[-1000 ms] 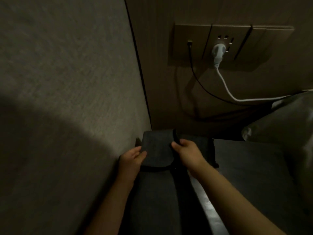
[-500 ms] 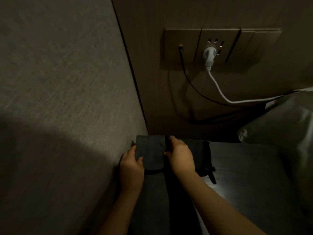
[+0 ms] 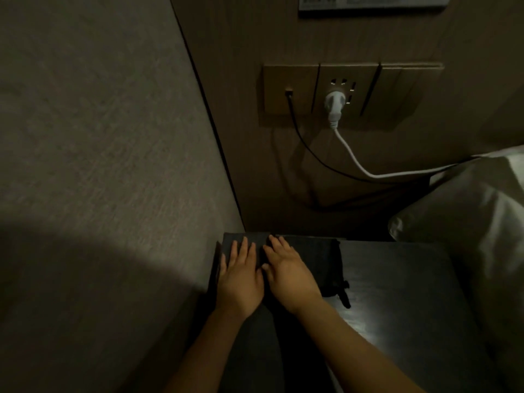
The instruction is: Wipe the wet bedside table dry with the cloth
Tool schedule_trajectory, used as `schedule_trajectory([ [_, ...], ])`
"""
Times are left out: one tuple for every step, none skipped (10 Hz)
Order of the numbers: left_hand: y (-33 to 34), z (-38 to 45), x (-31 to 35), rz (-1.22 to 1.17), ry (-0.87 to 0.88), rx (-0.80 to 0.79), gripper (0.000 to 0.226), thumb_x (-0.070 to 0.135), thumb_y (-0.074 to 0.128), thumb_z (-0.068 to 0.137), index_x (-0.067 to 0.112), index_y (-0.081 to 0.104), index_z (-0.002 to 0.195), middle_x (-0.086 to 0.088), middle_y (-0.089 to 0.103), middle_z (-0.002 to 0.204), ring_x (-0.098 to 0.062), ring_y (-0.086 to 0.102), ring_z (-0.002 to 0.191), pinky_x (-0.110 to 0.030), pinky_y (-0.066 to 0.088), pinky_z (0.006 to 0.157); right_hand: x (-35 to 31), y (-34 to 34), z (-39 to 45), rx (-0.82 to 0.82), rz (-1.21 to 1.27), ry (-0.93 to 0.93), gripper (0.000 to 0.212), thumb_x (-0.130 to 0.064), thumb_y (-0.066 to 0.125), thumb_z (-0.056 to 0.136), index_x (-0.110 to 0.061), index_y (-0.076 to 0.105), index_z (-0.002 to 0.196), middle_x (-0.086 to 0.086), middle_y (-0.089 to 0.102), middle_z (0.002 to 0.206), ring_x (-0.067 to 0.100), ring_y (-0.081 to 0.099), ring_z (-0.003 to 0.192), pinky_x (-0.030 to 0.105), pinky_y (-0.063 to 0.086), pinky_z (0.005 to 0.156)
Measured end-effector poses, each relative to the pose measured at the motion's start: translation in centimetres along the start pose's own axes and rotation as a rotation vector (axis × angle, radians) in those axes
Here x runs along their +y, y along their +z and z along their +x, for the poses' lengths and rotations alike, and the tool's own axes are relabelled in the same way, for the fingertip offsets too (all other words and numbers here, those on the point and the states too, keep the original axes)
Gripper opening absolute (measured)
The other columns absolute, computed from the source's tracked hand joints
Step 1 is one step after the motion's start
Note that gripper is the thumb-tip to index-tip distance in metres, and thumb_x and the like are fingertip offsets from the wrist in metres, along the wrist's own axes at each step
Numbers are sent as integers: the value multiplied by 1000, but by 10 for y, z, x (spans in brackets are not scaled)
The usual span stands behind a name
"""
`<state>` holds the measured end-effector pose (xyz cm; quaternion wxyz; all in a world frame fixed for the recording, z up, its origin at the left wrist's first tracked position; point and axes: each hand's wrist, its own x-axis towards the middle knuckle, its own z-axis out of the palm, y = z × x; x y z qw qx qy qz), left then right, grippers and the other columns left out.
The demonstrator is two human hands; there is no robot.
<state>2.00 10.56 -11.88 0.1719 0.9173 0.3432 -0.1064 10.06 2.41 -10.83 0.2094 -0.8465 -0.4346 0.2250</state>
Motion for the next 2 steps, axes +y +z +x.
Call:
schedule_trajectory([
  [-20, -12, 22, -565, -146, 103, 41, 22, 41, 100, 13, 45, 139, -7, 44, 146, -18, 41, 134, -27, 30, 110, -11, -21, -12, 151, 376, 111, 41, -20, 42, 97, -10, 43, 136, 6, 40, 147, 14, 33, 137, 17, 21, 109],
  [-45, -27, 53, -984, -247, 146, 22, 16, 48, 97, 15, 68, 105, -5, 69, 105, -16, 62, 97, -17, 47, 76, -20, -48, -25, 258, 718, 250, 25, -18, 46, 95, -11, 65, 111, 5, 67, 110, 11, 60, 101, 16, 40, 88],
])
